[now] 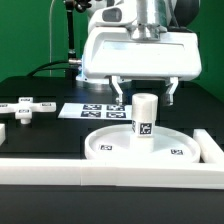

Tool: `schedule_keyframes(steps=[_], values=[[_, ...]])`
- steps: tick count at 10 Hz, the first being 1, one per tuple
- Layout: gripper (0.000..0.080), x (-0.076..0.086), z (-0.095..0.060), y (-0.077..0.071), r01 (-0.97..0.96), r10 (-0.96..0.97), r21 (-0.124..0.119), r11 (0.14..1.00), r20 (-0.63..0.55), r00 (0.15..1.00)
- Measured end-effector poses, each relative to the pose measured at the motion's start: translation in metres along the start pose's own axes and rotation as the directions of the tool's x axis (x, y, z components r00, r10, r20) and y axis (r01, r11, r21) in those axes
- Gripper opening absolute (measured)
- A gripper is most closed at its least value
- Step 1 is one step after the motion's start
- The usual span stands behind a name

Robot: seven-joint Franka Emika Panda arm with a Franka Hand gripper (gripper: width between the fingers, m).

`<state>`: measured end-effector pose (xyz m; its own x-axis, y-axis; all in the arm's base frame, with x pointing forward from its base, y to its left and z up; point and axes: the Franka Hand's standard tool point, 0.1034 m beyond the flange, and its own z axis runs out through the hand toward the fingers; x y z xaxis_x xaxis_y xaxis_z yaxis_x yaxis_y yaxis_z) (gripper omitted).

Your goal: Assemble round table

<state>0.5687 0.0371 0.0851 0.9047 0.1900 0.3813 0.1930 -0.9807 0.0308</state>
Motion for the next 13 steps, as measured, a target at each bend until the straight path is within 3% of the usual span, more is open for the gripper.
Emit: schedule_keyframes(steps=[4,6,9,12,13], values=[[0.0649,-0.002,0.002,-0.007,-0.021,-0.005,0.084,0.996,0.294,0.956],[0.0649,-0.004,0.0,-0.006,-0.03,-0.013,0.106,0.994,0.38,0.925],[0.0649,-0.001,0.0,0.005,-0.019,-0.024,0.109,0.994,0.376,0.926],[0.0649,-0.001,0.0,0.008,-0.017,-0.025,0.109,0.994,0.375,0.927],[0.0519,-0.002,0.001,0.007,-0.016,-0.026,0.11,0.994,0.377,0.926]])
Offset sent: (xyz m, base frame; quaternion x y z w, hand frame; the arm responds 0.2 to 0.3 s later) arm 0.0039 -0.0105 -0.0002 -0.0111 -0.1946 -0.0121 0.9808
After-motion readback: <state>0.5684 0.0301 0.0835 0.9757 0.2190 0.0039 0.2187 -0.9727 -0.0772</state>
